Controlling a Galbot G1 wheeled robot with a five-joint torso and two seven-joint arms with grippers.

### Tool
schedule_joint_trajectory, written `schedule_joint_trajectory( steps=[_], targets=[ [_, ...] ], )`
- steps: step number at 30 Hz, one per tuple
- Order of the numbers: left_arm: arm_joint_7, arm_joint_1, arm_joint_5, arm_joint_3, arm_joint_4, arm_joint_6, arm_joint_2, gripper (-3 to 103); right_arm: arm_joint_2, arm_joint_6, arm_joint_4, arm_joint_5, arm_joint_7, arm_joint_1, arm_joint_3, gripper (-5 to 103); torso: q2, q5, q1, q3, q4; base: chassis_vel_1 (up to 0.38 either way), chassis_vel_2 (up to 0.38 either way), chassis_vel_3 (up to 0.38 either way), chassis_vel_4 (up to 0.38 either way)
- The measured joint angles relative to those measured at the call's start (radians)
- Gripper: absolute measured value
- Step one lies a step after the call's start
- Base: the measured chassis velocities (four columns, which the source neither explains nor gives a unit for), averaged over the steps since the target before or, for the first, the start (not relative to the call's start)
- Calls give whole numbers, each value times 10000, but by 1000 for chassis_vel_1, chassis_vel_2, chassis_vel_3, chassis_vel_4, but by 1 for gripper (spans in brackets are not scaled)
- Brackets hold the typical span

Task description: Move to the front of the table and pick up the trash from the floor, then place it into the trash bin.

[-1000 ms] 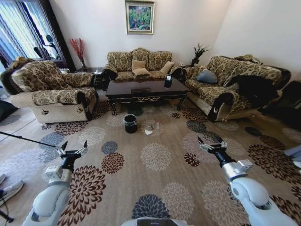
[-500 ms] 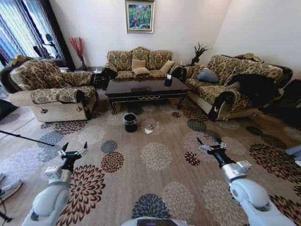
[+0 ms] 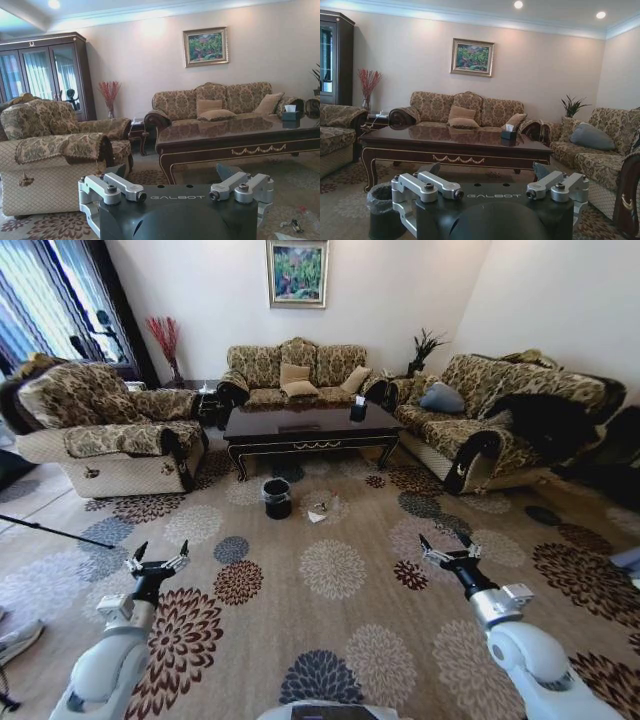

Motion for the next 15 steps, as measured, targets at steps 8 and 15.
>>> schedule_joint_trajectory(
  steps=[8,15],
  targets=[
    [0,34,55,50,-13,73,-107,100,23,55,75,-5,-40,-175,-30,100,-386,-2,-165,-223,-1,0,0,0,0],
    [-108,31,110,87,-93,198,-247,100,172,77,-22,-14,-40,21,-217,100,-687,-1,-299,-388,1,0,0,0,0]
  ],
)
